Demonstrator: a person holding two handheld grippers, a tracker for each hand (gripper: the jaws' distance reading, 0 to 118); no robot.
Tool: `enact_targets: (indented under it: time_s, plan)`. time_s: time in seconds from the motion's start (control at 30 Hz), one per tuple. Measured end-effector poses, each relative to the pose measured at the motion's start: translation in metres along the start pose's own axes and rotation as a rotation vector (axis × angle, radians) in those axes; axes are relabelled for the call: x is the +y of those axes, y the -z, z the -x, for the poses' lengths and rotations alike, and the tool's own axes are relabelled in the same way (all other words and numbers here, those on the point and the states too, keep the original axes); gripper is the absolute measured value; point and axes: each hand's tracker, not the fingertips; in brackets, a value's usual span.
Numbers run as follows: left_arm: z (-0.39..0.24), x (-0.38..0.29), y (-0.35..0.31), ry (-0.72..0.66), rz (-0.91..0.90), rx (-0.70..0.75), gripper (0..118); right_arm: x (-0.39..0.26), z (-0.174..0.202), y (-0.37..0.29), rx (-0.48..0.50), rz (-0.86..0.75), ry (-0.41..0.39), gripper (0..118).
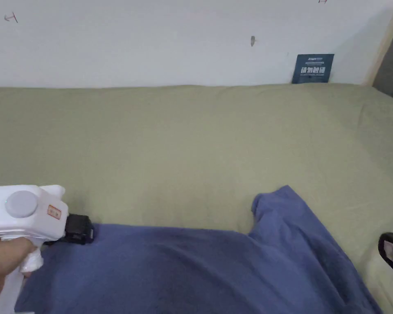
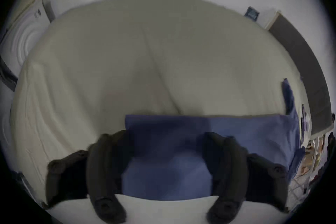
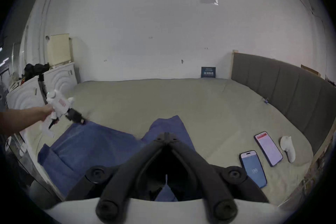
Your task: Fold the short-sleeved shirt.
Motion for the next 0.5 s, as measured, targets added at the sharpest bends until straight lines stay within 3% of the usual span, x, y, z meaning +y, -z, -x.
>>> enact_targets:
  time_s: [0.03,0.07,0.1,0.13,0.2,0.23,0.33,0.4,0.5]
  plan:
    - [-0.003,-0.005,-0.002,0.029,-0.040,0.034,69,0.006,-0.008,0.019,0.045,0.021,0.009,0]
    - [-0.004,-0.010,-0.010,0.072,-0.098,0.047,52,0.014,-0.016,0.040,0.073,0.078,0.004,0]
    - [-0.005,-0.011,-0.014,0.101,-0.098,0.050,25,0.022,-0.021,0.059,0.057,0.120,-0.003,1]
    - [-0.006,-0.011,-0.018,0.126,-0.082,0.046,7,0.031,-0.025,0.081,0.055,0.167,-0.013,13]
    - [-0.011,-0.017,-0.024,0.124,-0.086,0.014,6,0.046,-0.040,0.132,0.086,0.315,0.015,88]
    - [-0.009,-0.015,-0.025,0.144,-0.094,0.029,6,0.049,-0.048,0.166,0.137,0.450,0.048,108]
    - [-0.007,-0.017,-0.026,0.160,-0.078,0.027,6,0.045,-0.058,0.235,0.144,0.700,0.105,100]
    - [0.000,-0.016,-0.024,0.123,-0.085,0.007,6,0.037,-0.052,0.263,0.016,0.802,0.090,100]
    - [0.007,-0.014,-0.022,0.090,-0.084,-0.018,6,0.026,-0.048,0.293,0.032,0.934,0.121,99]
